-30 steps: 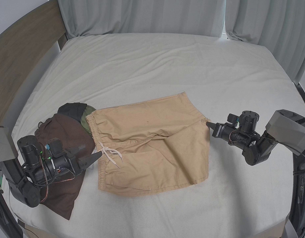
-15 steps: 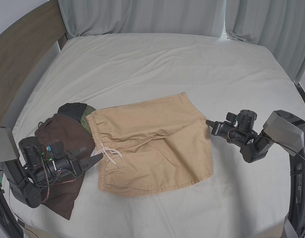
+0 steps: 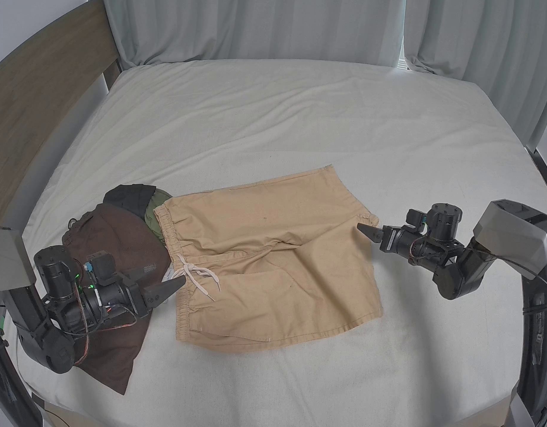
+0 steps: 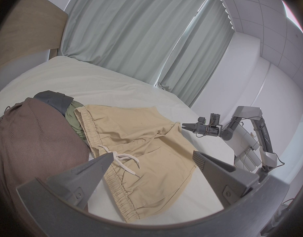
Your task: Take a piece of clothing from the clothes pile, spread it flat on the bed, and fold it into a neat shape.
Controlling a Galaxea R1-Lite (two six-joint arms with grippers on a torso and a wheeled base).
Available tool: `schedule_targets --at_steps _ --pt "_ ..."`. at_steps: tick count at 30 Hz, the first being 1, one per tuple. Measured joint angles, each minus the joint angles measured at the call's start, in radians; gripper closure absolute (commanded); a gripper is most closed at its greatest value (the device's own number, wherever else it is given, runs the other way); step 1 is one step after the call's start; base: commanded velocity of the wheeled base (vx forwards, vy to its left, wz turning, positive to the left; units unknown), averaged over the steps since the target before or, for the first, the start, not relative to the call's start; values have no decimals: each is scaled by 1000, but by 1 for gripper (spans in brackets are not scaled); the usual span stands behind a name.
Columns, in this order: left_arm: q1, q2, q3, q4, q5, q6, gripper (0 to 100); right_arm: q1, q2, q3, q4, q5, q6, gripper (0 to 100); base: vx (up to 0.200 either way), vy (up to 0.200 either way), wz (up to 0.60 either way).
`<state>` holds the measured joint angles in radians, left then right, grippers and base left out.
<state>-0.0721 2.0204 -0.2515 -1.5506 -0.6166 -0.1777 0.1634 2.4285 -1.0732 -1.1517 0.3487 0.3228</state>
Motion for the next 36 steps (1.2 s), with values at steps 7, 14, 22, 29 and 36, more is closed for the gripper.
schedule_targets --at_steps 7,14,22,29,36 --pt "-2 0 0 0 0 0 0 -3 -82 196 -90 6 -13 0 0 0 0" --pt "-3 0 7 0 0 0 0 -1 -148 425 -228 83 -12 0 0 0 0" --pt "-3 9 13 0 0 0 0 -5 -168 640 -384 243 82 0 0 0 0" --pt "-1 23 12 -1 0 0 0 -22 -163 722 -392 274 90 0 0 0 0" --pt "-1 36 10 -1 0 1 0 -42 -139 734 -392 274 88 0 0 0 0"
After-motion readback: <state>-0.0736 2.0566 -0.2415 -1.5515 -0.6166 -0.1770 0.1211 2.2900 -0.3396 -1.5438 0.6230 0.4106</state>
